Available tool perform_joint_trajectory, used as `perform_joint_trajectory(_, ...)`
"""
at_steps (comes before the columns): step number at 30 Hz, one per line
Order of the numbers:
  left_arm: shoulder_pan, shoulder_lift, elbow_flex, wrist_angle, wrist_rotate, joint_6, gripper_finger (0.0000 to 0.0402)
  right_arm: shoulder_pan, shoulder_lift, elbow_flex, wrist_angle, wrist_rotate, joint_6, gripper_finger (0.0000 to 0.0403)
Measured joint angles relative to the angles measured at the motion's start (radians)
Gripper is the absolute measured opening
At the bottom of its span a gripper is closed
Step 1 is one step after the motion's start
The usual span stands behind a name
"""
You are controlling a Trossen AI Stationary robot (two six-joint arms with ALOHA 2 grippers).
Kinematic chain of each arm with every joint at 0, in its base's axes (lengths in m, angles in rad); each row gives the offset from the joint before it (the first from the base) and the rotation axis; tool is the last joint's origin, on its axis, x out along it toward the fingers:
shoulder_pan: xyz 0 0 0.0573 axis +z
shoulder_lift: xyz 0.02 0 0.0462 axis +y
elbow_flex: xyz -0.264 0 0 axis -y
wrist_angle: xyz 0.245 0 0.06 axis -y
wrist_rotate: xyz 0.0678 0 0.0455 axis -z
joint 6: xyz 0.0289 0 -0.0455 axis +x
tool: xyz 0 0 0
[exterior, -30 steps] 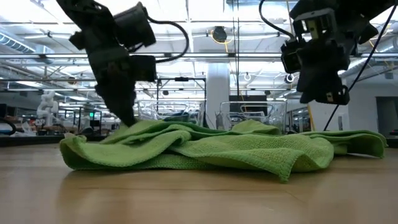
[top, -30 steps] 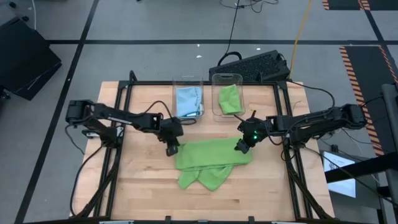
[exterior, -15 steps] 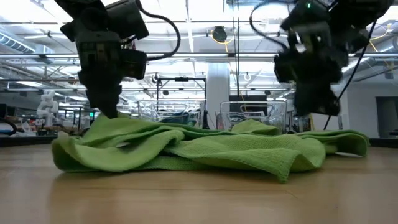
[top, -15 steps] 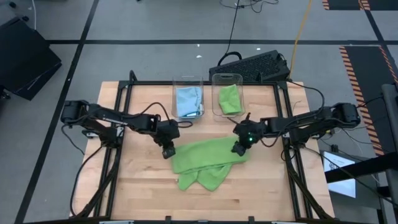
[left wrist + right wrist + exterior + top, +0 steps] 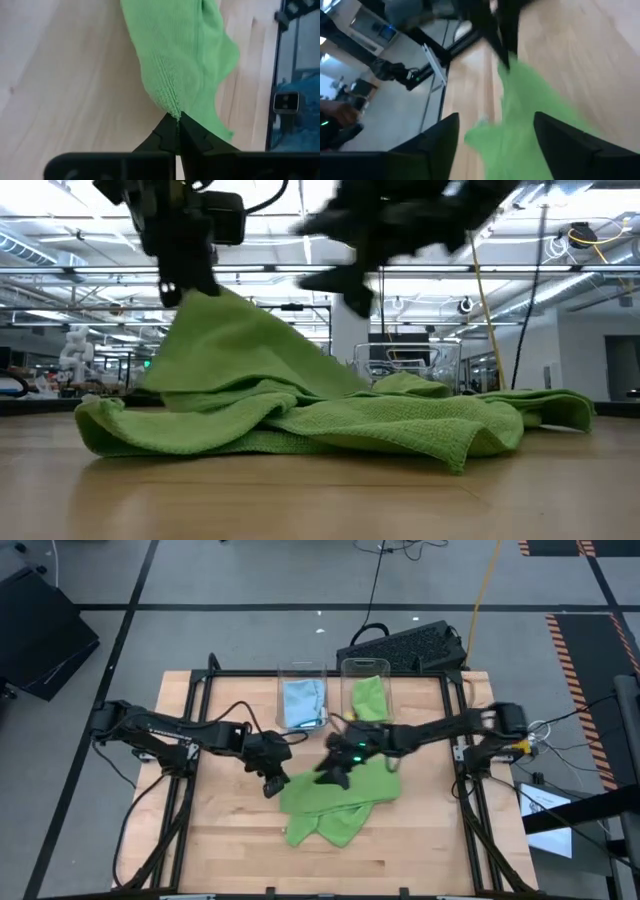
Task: Fold microfiber towels
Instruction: Fold the left green microfiber towel
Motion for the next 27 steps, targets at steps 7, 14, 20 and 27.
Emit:
perform_joint_trajectory(7,-0.041,-0.001,0.014,0.004,-0.041,-0.056,0.0009,-0.035,0.235,0.263,-0.03,-0.112,-0.137,0.0276)
perform_joint_trajectory(14,-0.058,-0.009,0.025,0.002,-0.076,-0.081,0.0009,-0.036,0.32,0.337,-0.028,-0.279,-0.198,0.0225)
perform_joint_trajectory(20,-0.066,-0.008,0.025,0.021,-0.082,-0.076,0.0006,-0.031,0.321,0.336,-0.046,-0.28,-0.239,0.0169)
perform_joint_trajectory(27,-0.065,-0.008,0.025,0.064,-0.082,-0.074,0.0004,-0.032,0.322,0.336,-0.084,-0.277,-0.289,0.0073)
